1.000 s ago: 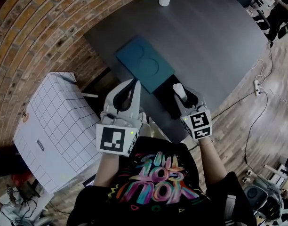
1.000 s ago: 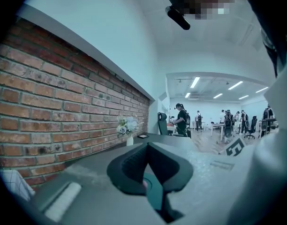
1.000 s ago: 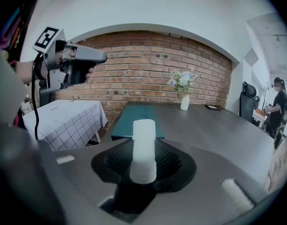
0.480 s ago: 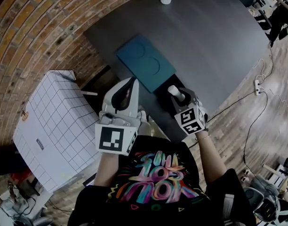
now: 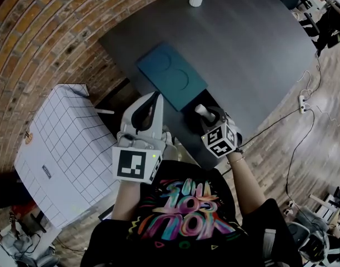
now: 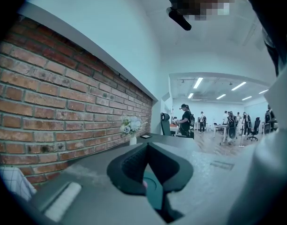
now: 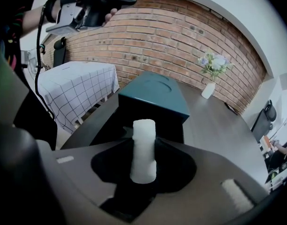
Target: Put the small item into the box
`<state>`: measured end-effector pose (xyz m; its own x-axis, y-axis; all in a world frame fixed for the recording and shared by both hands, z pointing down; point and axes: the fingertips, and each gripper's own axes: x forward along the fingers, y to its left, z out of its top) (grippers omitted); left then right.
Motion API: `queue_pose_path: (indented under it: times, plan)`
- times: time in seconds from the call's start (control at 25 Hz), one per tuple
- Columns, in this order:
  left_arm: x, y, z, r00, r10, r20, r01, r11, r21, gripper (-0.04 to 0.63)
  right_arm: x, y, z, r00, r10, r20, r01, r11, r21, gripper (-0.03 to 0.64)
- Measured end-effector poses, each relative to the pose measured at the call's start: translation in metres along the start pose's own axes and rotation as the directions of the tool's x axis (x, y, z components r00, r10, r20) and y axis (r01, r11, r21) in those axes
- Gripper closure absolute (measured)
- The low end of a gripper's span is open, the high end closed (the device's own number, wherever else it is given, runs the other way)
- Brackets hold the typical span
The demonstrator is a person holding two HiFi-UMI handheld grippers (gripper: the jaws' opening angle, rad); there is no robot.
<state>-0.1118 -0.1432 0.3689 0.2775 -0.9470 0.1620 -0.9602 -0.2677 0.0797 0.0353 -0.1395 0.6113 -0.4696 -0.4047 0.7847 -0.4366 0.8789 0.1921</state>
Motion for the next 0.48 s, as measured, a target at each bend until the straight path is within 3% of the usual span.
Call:
queue_pose_path:
  times: [0.48]
  plan:
    - [-0.0033, 0.0021, 0.0017, 1.000, -0.014, 0.010, 0.014, 1.000, 0.015, 0.594, 0.0057, 0.0075, -0.0060, 0.999, 0.007, -0.037, -0.008, 1.000, -0.012, 0.469]
